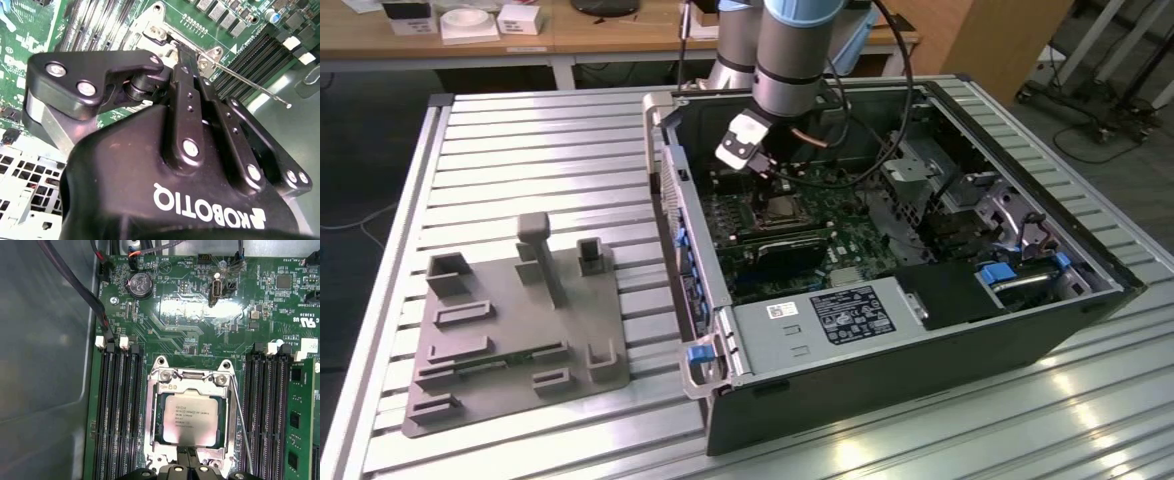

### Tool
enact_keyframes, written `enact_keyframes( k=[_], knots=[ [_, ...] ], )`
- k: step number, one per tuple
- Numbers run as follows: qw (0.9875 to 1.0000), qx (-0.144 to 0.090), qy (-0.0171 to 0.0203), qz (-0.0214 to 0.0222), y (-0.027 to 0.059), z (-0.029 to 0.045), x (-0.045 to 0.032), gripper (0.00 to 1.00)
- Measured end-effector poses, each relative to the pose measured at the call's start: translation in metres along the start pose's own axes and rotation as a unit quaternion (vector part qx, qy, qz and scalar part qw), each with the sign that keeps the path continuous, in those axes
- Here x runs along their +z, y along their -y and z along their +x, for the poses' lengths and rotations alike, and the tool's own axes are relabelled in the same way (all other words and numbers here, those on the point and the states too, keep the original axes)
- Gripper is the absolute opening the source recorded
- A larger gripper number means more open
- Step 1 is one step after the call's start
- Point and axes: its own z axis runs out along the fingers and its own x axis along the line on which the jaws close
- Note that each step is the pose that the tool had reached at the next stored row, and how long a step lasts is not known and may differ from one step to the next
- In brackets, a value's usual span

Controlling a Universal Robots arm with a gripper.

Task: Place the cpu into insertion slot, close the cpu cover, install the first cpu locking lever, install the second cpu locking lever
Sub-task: 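Close the cpu cover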

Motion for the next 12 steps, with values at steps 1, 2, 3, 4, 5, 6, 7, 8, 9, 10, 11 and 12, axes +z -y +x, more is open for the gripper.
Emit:
enact_keyframes(
  k=[1, 2, 3, 4, 5, 6, 7, 8, 9, 10, 11, 12],
  knots=[
    [1.0000, 0.000, 0.0000, 0.0000, -0.0015, -0.0001, 0.0000, 0.11],
    [1.0000, 0.000, -0.0001, 0.0000, -0.0033, -0.0002, 0.0001, 0.11],
    [1.0000, 0.000, 0.0000, 0.0000, -0.0056, -0.0003, 0.0001, 0.11],
    [1.0000, 0.000, -0.0001, 0.0000, -0.0083, -0.0005, 0.0001, 0.11],
    [1.0000, 0.000, -0.0001, 0.0000, -0.0107, -0.0006, 0.0001, 0.11],
    [1.0000, 0.000, -0.0001, 0.0000, -0.0132, -0.0008, 0.0001, 0.11],
    [1.0000, 0.000, -0.0001, 0.0000, -0.0155, -0.0009, 0.0001, 0.11],
    [1.0000, 0.000, -0.0001, 0.0000, -0.0176, -0.0011, 0.0002, 0.11],
    [1.0000, 0.000, -0.0001, 0.0000, -0.0197, -0.0012, 0.0002, 0.11],
    [1.0000, 0.000, -0.0001, 0.0000, -0.0218, -0.0013, 0.0002, 0.11],
    [1.0000, 0.000, -0.0001, 0.0000, -0.0237, -0.0014, 0.0002, 0.11],
    [1.0000, -0.001, -0.0001, 0.0000, -0.0255, -0.0015, 0.0002, 0.11]
  ],
)
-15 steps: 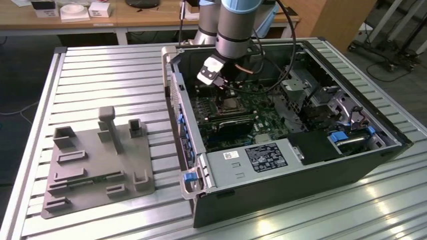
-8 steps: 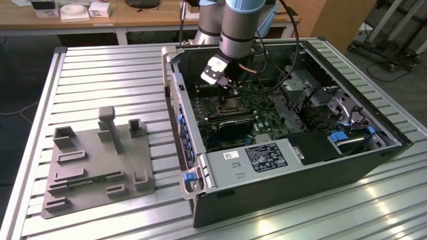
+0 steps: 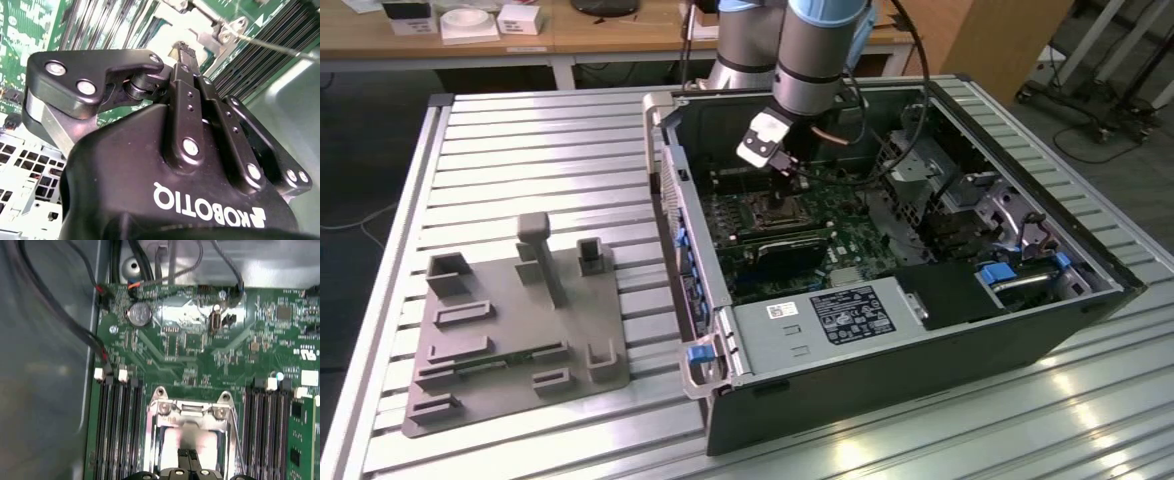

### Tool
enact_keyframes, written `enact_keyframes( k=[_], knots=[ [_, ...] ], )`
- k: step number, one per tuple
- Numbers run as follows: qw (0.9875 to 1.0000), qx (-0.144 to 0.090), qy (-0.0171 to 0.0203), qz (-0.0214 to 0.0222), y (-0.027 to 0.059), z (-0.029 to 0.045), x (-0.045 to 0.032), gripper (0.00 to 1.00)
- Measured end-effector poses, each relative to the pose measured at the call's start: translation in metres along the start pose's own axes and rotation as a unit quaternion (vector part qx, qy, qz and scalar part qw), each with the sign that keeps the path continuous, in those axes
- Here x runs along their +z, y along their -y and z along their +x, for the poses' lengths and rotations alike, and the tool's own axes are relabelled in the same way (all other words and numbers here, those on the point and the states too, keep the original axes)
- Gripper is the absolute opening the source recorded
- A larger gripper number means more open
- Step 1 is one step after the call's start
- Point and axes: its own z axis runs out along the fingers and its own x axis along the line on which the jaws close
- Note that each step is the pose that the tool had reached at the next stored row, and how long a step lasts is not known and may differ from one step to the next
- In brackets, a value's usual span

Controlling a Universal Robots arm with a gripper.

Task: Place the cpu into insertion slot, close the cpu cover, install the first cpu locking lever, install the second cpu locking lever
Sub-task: 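Close the cpu cover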

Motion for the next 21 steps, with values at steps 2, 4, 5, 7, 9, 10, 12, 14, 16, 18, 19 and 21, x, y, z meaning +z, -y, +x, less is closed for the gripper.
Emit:
enact_keyframes(
  k=[2, 4, 5, 7, 9, 10, 12, 14, 16, 18, 19, 21],
  knots=[
    [1.0000, 0.000, 0.0000, 0.0000, -0.0030, -0.0002, 0.0000, 0.11],
    [1.0000, 0.000, -0.0001, -0.0001, -0.0040, -0.0003, 0.0001, 0.11],
    [1.0000, 0.000, -0.0001, -0.0001, -0.0042, -0.0002, 0.0001, 0.11],
    [1.0000, 0.000, 0.0000, 0.0000, -0.0046, -0.0003, 0.0001, 0.11],
    [1.0000, 0.000, 0.0000, 0.0000, -0.0050, -0.0003, 0.0001, 0.11],
    [1.0000, 0.000, 0.0000, 0.0000, -0.0052, -0.0003, 0.0001, 0.11],
    [1.0000, 0.000, 0.0000, 0.0000, -0.0056, -0.0003, 0.0002, 0.11],
    [1.0000, 0.000, 0.0000, 0.0000, -0.0059, -0.0003, 0.0002, 0.11],
    [1.0000, 0.000, 0.0000, 0.0000, -0.0065, -0.0004, 0.0002, 0.11],
    [1.0000, 0.000, 0.0000, 0.0000, -0.0071, -0.0004, 0.0002, 0.11],
    [1.0000, 0.000, 0.0000, 0.0000, -0.0072, -0.0004, 0.0002, 0.11],
    [1.0000, 0.000, 0.0000, 0.0000, -0.0076, -0.0004, 0.0003, 0.11]
  ],
)
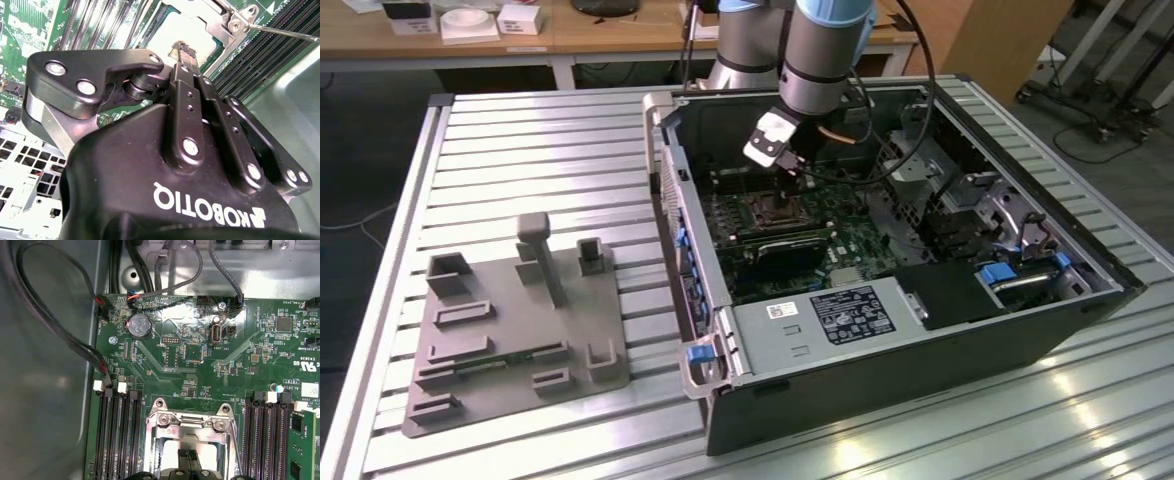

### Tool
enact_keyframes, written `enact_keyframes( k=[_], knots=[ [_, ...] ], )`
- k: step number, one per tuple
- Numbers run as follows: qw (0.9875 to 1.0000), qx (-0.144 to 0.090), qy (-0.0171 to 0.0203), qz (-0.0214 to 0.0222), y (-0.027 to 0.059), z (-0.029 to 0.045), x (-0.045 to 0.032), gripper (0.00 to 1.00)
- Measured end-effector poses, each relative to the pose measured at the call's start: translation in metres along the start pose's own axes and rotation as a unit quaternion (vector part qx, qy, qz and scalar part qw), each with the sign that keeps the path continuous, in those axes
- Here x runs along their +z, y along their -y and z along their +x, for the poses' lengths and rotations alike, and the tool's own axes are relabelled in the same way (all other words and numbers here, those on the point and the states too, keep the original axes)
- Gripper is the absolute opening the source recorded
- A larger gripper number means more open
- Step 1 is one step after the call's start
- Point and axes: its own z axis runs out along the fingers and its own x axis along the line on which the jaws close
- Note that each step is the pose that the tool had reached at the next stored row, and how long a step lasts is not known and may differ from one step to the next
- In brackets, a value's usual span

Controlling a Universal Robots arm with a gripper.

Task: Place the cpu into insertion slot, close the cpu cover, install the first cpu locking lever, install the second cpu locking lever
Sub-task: 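Close the cpu cover, then install the first cpu locking lever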

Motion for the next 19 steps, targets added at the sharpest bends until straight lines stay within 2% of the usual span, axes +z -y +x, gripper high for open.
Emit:
enact_keyframes(
  k=[19],
  knots=[
    [1.0000, 0.000, 0.0000, 0.0000, -0.0039, -0.0002, 0.0002, 0.11]
  ],
)
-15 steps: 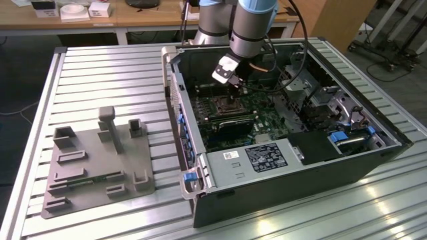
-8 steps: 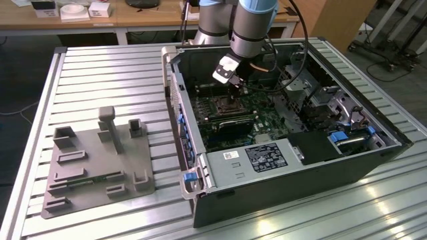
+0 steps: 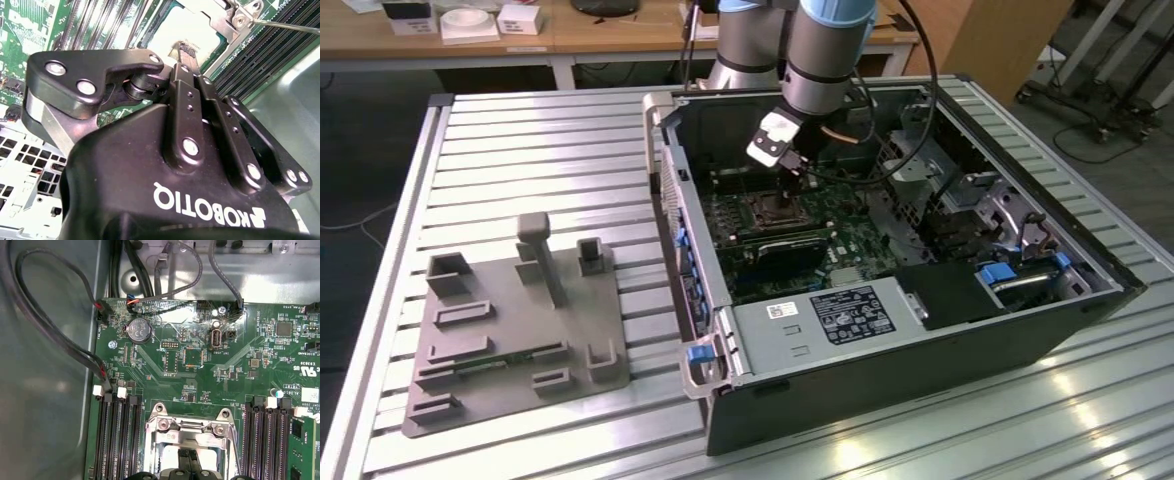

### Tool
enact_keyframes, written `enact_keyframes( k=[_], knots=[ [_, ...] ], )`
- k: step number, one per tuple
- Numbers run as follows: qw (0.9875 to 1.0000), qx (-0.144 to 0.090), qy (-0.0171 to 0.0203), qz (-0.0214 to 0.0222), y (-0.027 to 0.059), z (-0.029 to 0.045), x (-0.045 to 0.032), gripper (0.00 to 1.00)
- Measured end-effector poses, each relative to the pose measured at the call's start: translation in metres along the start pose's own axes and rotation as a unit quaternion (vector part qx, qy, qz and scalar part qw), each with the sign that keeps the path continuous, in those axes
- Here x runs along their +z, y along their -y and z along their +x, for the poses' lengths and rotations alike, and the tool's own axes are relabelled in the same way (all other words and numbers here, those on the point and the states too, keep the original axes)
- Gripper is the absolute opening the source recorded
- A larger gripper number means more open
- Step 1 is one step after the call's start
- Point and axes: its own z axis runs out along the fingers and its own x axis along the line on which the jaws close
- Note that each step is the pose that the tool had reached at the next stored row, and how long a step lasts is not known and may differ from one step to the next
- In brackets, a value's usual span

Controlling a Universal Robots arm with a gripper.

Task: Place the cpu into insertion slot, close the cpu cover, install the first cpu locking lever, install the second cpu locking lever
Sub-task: 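Install the first cpu locking lever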

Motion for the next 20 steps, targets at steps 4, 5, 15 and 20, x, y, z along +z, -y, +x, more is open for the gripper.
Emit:
enact_keyframes(
  k=[4, 5, 15, 20],
  knots=[
    [1.0000, 0.000, 0.0000, 0.0000, -0.0007, -0.0001, 0.0000, 0.11],
    [1.0000, 0.000, 0.0000, 0.0000, -0.0009, -0.0001, 0.0000, 0.11],
    [1.0000, 0.002, 0.0000, -0.0001, -0.0014, 0.0002, -0.0112, 0.11],
    [1.0000, 0.008, 0.0000, -0.0003, -0.0014, 0.0004, -0.0139, 0.11]
  ],
)
